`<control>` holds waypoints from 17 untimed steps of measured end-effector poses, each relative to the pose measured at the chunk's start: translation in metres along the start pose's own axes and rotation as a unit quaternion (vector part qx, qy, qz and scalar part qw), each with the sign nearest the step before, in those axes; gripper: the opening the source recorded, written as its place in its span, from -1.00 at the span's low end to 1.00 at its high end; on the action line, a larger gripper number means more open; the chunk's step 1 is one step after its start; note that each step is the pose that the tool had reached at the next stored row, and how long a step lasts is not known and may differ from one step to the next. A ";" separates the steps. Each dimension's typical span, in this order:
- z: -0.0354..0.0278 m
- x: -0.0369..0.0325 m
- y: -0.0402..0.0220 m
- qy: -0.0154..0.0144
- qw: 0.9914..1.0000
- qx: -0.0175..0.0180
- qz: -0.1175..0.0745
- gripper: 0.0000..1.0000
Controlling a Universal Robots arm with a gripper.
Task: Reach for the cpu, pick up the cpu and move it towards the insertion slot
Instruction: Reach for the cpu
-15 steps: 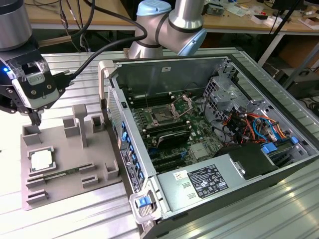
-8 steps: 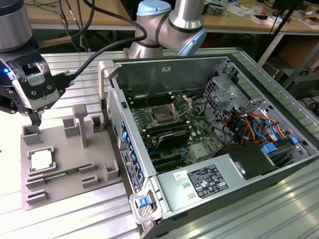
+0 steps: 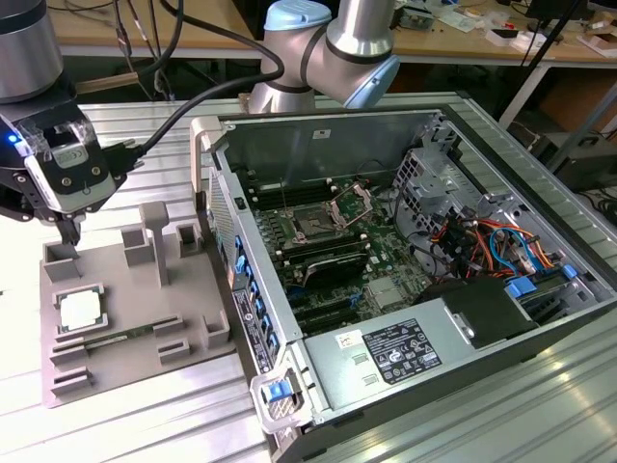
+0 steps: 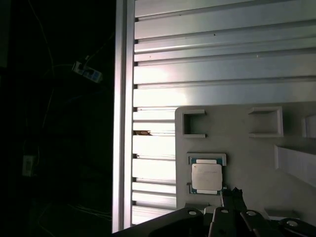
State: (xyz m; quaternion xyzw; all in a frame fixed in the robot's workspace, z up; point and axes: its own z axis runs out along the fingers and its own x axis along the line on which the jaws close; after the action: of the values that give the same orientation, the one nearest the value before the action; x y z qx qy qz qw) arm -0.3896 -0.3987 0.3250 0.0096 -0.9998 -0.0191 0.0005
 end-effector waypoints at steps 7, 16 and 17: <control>0.0029 0.0000 -0.0001 0.000 1.000 0.000 0.000 -0.79; 0.0050 0.0000 -0.0002 0.000 1.000 0.000 0.000 -0.79; 0.0052 0.0000 -0.0002 0.000 1.000 0.000 0.000 -0.79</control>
State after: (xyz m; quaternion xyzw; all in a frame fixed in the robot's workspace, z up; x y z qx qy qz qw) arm -0.3896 -0.3987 0.3198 0.0095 -0.9998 -0.0191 0.0004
